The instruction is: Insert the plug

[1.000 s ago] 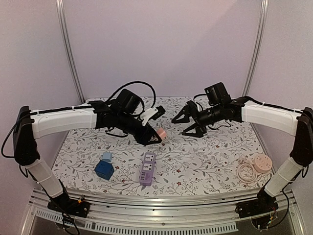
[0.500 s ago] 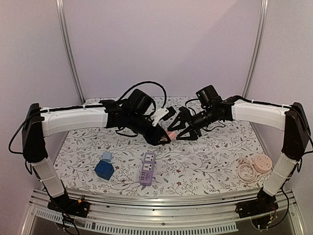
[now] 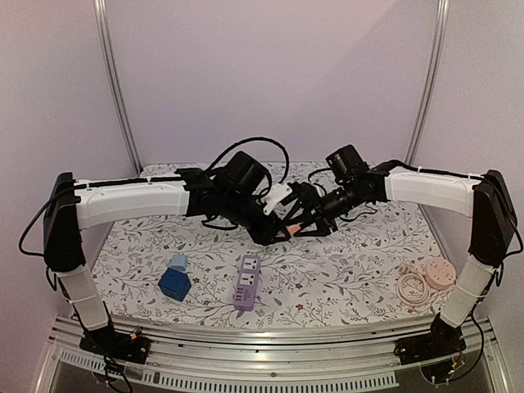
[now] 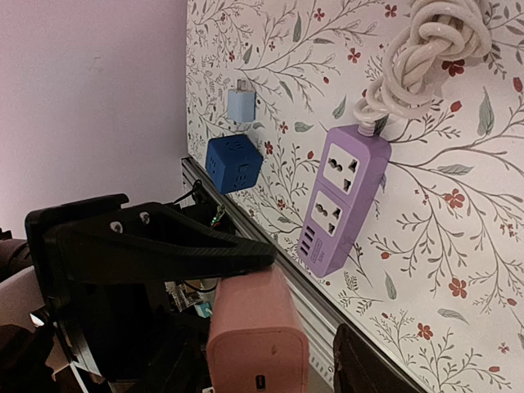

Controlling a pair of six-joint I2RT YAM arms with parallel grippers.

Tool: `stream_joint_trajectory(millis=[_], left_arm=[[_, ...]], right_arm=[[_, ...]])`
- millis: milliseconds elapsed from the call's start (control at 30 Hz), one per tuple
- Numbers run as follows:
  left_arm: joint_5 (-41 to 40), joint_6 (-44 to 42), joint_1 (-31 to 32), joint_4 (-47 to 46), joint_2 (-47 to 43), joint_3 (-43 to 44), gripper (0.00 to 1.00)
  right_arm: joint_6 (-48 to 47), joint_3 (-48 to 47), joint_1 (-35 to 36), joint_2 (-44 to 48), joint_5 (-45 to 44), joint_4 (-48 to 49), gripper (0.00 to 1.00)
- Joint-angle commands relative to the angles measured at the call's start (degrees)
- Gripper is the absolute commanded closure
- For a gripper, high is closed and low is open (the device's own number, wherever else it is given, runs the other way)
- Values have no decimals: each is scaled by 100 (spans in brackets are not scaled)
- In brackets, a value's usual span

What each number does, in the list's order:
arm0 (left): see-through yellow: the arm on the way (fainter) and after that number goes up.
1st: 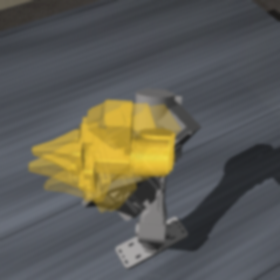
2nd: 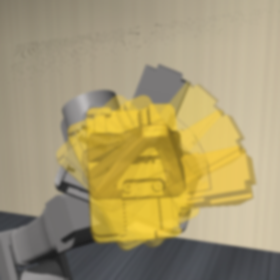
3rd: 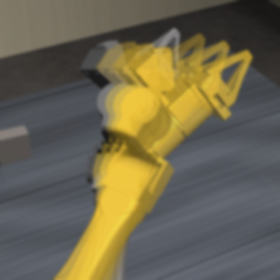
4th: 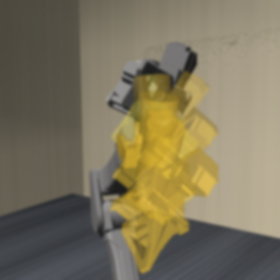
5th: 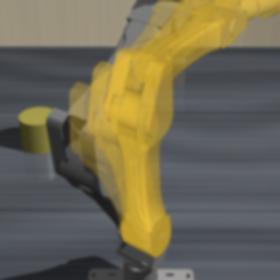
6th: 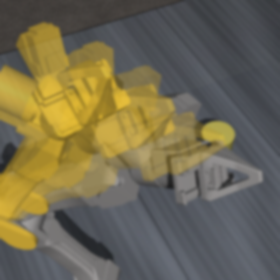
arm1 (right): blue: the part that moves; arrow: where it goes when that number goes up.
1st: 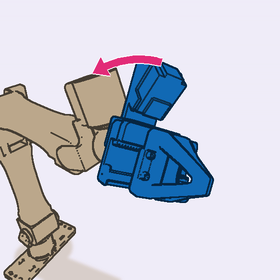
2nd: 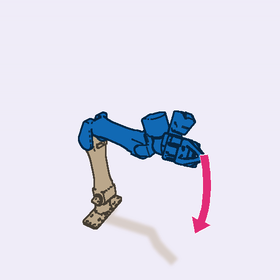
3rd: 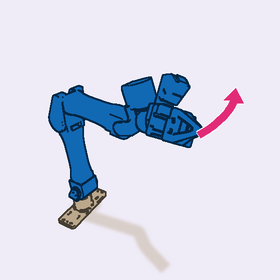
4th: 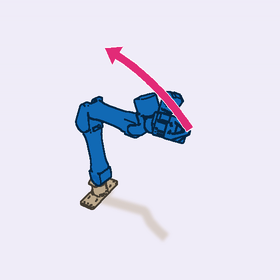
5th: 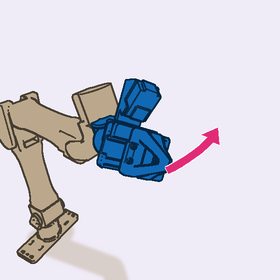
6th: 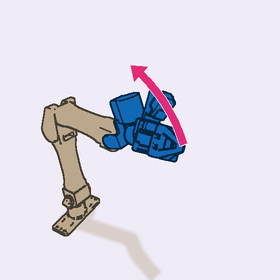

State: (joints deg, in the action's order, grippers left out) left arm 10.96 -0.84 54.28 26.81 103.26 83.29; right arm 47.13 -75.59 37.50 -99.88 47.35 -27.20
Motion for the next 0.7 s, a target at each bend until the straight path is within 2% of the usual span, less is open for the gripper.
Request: stream_joint_trajectory(millis=[0,667], left_arm=[[-238,-178,187,199,166,217,100],[-291,-416,335,163,159,232,100]], right_arm=[[-132,-131,26,-129,90,-169,48],[-277,-85,24,-135,204,-278,73]])
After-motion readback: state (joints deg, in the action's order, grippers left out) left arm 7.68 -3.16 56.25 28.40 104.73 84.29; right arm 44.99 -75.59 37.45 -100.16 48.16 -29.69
